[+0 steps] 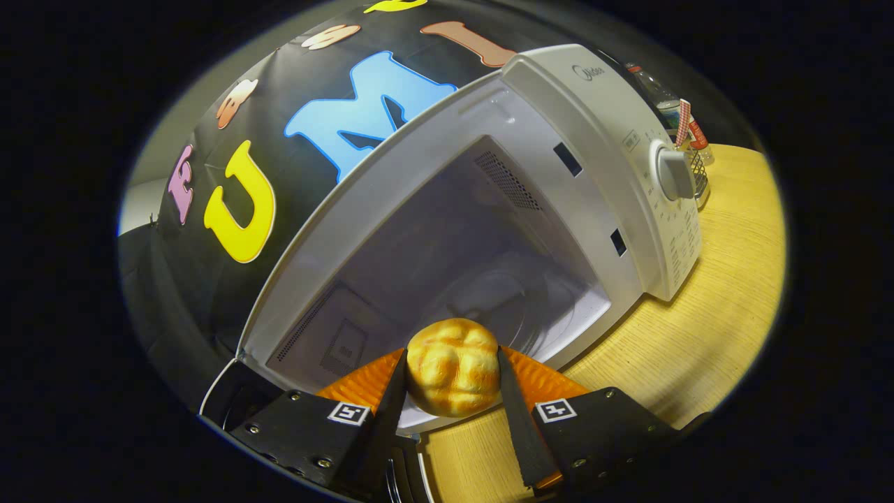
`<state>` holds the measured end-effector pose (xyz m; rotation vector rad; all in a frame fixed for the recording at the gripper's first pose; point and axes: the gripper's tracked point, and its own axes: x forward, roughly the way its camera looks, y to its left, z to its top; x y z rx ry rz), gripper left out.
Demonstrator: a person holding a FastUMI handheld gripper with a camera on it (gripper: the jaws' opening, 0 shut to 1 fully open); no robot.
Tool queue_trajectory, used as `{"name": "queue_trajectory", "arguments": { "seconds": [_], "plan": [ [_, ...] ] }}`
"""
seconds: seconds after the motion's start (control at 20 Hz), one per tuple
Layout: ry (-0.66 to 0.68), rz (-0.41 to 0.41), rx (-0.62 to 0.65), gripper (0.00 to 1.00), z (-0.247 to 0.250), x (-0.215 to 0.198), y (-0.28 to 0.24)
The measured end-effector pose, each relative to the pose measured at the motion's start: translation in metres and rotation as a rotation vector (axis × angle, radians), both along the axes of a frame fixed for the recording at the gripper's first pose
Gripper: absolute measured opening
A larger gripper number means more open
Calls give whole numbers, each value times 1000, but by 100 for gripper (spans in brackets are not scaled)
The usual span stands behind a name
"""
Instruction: Open the microwave, put the food inside, and close the microwave door.
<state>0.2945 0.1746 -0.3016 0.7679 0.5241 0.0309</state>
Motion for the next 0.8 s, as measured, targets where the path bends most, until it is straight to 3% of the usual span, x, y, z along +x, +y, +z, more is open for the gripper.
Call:
{"name": "queue_trajectory", "arguments": {
  "seconds": [0.35, 0.5, 0.7, 0.8],
  "plan": [
    [29, -44, -14, 71, -17, 23, 3],
    [32, -52, -22, 77, -20, 27, 4],
    [9, -63, -78, 97, -15, 29, 0],
    [11, -53, -86, 97, -13, 26, 1]
  ]
}}
